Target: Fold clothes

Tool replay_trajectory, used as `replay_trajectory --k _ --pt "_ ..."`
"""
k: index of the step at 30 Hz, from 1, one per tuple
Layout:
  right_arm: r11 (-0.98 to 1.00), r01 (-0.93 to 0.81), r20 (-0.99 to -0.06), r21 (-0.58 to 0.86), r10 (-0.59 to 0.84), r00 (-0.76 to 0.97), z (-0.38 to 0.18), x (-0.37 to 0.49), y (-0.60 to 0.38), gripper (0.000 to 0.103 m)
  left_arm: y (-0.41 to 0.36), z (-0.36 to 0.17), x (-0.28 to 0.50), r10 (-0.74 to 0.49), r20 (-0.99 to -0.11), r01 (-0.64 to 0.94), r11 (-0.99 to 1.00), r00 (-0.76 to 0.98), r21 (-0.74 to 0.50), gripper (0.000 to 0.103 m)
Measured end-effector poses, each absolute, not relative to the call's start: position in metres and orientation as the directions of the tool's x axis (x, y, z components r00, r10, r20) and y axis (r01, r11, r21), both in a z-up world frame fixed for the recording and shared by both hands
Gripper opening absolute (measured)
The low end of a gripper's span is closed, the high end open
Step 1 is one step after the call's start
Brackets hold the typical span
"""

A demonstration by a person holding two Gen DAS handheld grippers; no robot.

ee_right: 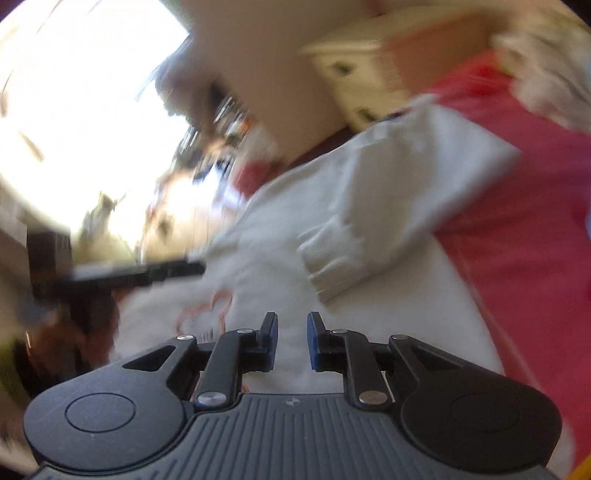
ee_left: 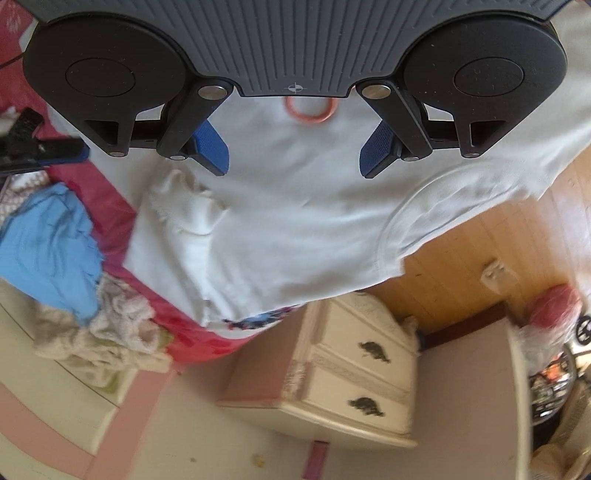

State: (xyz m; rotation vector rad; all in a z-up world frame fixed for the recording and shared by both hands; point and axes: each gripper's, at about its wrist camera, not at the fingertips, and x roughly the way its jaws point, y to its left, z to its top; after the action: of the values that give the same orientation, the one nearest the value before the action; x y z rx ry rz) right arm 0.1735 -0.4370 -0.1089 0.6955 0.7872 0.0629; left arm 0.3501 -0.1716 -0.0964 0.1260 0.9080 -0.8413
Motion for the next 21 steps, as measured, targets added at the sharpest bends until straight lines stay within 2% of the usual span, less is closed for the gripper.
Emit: replay_trajectory --k 5,8,12,15,21 --pt "0.393 0.417 -0.537 0.82 0.276 0.797 -0.154 0.183 -0.484 0.021 -0.215 -0.089 0.351 -0.646 -0.715 0.78 0.581 0.266 -0.234 0.077" --pt "0.241 0.473 -0.527 0.848 0.276 0.804 -0.18 0.193 -0.49 0.023 -0.24 -0.097 0.35 -0.66 -0.715 0.823 0.525 0.231 -0.218 0.073" --pt "0.228 0.489 -0.539 0.842 0.295 0.789 -0.193 0.204 -0.488 0.024 -0.262 -0.11 0.351 -0.675 -0.702 0.855 0.483 0.226 -0.189 0.068" --pt "0.248 0.499 -0.556 0.83 0.302 0.775 -0.197 0.207 -0.487 0.025 -0.274 -0.122 0.354 -0.667 -0.716 0.862 0.47 0.207 -0.189 0.06" --pt "0.236 0.486 -0.539 0.842 0.315 0.781 -0.205 0.206 -0.487 0.025 -0.281 -0.136 0.359 -0.65 -0.737 0.876 0.448 0.183 -0.178 0.059"
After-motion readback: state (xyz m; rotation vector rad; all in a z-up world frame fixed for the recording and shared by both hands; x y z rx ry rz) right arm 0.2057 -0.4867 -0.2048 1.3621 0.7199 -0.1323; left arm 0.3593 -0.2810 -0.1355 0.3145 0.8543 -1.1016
